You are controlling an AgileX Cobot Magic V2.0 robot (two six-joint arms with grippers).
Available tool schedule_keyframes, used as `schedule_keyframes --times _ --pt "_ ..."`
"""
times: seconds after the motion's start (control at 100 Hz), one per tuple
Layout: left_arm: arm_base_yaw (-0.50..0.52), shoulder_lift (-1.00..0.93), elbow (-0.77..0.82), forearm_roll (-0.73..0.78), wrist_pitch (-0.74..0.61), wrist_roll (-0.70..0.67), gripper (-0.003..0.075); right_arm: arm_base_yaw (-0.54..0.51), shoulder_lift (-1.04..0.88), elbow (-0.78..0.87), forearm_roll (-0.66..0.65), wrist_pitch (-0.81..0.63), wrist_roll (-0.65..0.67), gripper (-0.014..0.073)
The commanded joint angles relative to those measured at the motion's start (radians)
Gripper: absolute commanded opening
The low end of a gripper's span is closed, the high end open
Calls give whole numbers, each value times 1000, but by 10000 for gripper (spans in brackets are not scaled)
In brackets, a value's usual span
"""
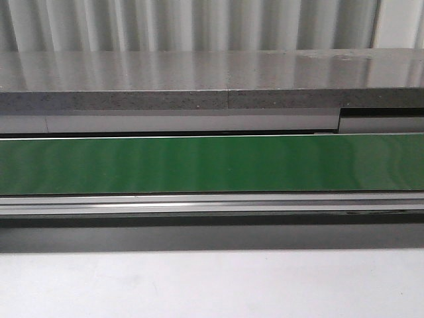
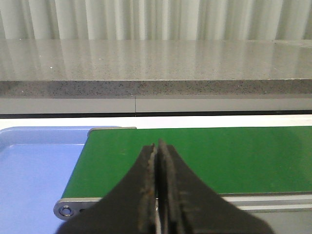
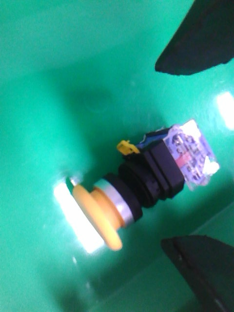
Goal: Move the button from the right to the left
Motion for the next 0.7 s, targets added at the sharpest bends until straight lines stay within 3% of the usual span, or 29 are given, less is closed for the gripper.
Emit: schedule_keyframes --times 0.0,0.14,0.31,0.38,0.69 --pt "2 -35 25 -3 -86 -5 -20 -3 -27 -29 2 6 -12 654" --pt "2 -35 25 -3 -86 -5 -20 -3 -19 -29 2 -5 -20 593" --pt "2 -35 25 -3 -86 -5 -20 -3 -19 -29 2 -14 -25 185" --pt "2 -35 25 -3 -86 -5 -20 -3 -19 -29 2 -20 -26 78" --pt "2 -35 25 -3 -86 -5 -20 0 -126 -29 29 -37 -28 60"
